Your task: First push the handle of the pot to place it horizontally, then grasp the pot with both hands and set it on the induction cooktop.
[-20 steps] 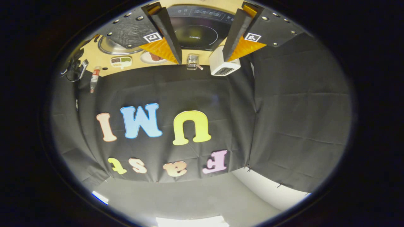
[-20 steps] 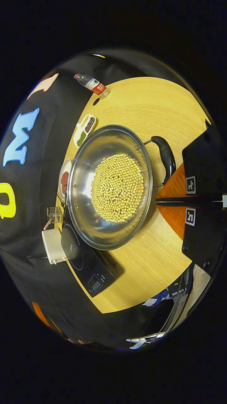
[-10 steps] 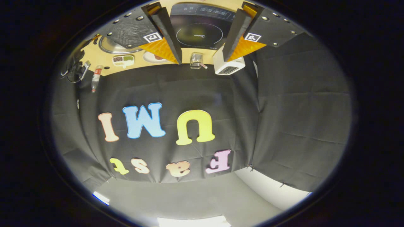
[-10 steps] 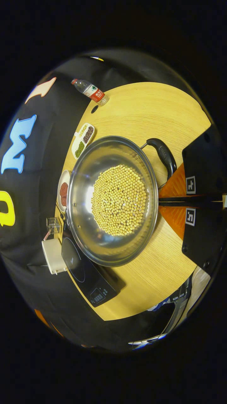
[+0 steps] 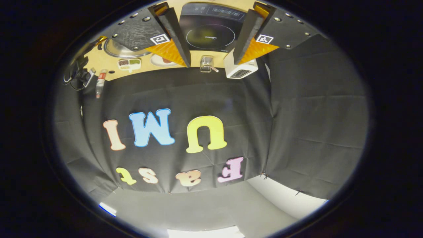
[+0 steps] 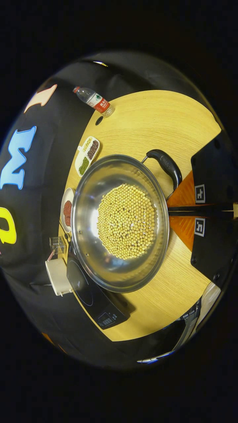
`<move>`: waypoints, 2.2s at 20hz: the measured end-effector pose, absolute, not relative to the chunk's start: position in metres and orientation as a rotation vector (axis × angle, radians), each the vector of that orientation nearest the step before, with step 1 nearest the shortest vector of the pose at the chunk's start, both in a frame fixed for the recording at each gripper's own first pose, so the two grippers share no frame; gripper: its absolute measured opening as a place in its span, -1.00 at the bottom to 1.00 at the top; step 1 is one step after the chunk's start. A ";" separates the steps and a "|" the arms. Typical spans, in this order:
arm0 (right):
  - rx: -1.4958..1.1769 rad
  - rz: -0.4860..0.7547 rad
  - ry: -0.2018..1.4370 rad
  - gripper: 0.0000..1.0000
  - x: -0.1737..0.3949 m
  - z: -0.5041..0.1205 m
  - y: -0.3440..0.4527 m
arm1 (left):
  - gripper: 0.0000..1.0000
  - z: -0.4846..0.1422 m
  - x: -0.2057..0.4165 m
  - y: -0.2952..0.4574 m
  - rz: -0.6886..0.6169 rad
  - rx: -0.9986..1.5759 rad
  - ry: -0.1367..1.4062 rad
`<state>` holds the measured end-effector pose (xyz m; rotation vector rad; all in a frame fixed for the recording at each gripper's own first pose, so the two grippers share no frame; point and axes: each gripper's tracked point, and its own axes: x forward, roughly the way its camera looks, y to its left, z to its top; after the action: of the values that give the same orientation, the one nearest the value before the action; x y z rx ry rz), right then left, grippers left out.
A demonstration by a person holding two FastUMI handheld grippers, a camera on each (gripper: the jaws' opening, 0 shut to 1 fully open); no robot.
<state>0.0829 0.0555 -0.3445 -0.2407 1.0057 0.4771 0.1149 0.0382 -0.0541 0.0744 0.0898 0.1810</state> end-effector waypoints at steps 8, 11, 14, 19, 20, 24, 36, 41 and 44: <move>-0.214 0.418 1.001 -0.95 0.111 -0.349 0.040 | 0.52 -0.057 0.114 0.037 0.200 0.085 0.105; -0.204 0.394 1.003 -0.95 0.122 -0.351 0.033 | 0.52 -0.058 0.113 0.038 0.211 0.090 0.110; -0.191 0.371 1.003 -0.95 0.132 -0.352 0.026 | 0.52 -0.059 0.111 0.041 0.224 0.095 0.117; -0.209 0.300 0.991 -0.96 0.151 -0.359 0.009 | 0.58 -0.060 0.109 0.040 0.243 0.092 0.119; -0.205 0.287 0.992 -0.96 0.154 -0.360 0.006 | 0.52 -0.062 0.109 0.038 0.243 0.090 0.120; -0.211 0.223 0.963 -0.96 0.162 -0.356 -0.005 | 0.52 -0.066 0.113 0.030 0.229 0.081 0.122; -0.053 0.126 0.716 0.41 0.154 -0.271 -0.008 | 0.53 -0.084 0.146 -0.004 0.090 0.042 0.126; -0.055 0.099 0.580 0.92 0.162 -0.229 -0.007 | 0.53 -0.100 0.170 -0.014 0.024 0.030 0.158; -0.044 0.103 0.562 0.92 0.166 -0.221 -0.002 | 0.53 -0.114 0.190 -0.027 -0.025 0.022 0.187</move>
<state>0.1665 -0.0024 -0.2210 -0.0440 0.5624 0.1031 0.1897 -0.0267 -0.1135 0.0219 0.1866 -0.0248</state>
